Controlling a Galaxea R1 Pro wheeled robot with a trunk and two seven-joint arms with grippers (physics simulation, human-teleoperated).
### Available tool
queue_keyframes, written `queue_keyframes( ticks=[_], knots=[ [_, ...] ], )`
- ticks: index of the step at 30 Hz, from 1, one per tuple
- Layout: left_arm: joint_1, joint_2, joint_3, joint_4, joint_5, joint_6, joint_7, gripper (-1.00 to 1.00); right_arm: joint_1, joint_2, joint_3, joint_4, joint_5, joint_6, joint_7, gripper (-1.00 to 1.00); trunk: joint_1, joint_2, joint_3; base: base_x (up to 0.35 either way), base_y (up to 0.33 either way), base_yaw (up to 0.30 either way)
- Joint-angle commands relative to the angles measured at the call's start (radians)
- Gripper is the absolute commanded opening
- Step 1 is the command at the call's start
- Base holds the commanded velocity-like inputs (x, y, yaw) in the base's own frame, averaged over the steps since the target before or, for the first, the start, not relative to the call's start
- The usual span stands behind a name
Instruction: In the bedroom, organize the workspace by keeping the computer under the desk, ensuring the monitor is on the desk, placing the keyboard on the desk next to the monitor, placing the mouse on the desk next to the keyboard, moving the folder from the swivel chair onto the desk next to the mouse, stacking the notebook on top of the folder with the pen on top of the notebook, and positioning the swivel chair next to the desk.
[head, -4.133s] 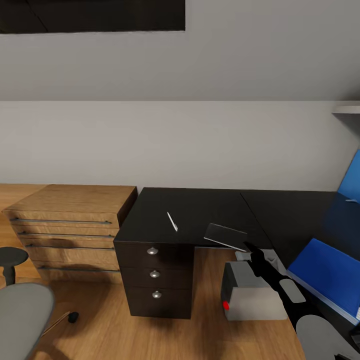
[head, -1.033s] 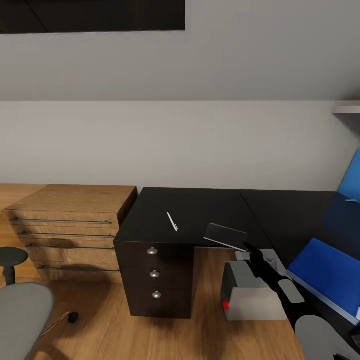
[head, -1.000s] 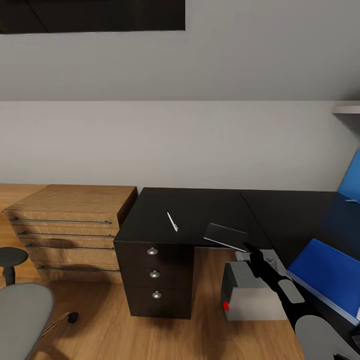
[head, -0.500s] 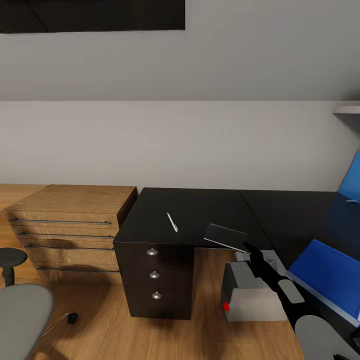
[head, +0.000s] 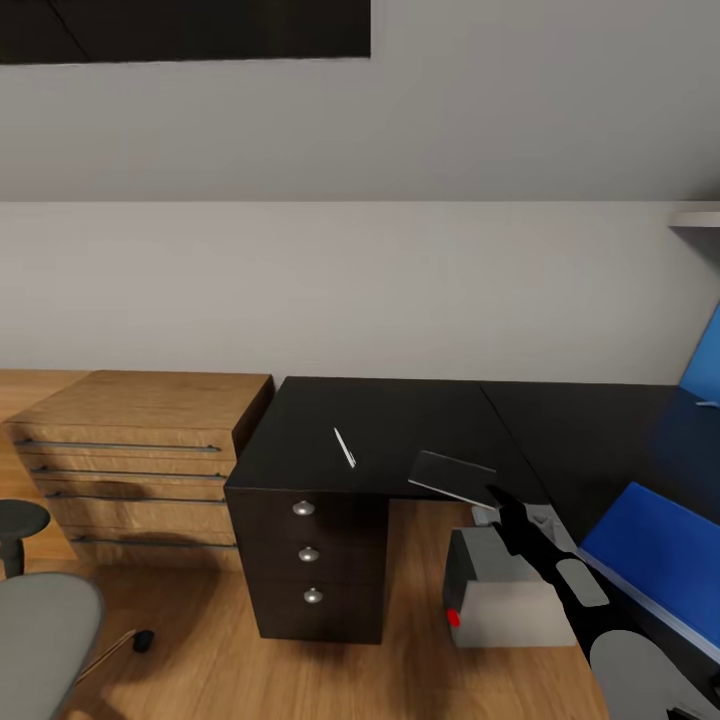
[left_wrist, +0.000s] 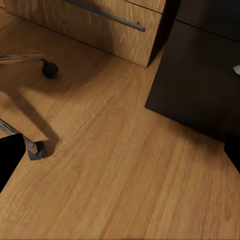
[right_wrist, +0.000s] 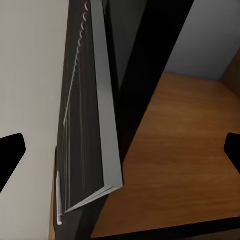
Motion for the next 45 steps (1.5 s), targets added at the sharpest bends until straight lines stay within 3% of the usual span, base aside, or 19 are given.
queue_keyframes(
  ticks=[1,44,45],
  knots=[
    [0.0,-0.001,0.003,-0.002,-0.006,0.0,0.003,1.0,-0.001,0.0,-0.005,0.0,-0.005,0.009,0.001,1.0,0.0,0.0,-0.001,0.05,0.0,0.0],
    [0.0,-0.001,0.007,-0.002,-0.003,-0.001,0.007,1.0,-0.001,0.002,-0.005,0.0,-0.005,0.011,0.0,1.0,0.0,0.0,-0.001,0.004,0.0,0.0],
    [0.0,-0.001,0.007,-0.002,-0.003,-0.001,0.007,1.0,-0.001,0.003,-0.005,0.0,-0.005,0.011,0.0,-1.0,0.0,0.0,-0.001,0.0,0.0,0.0]
  ],
)
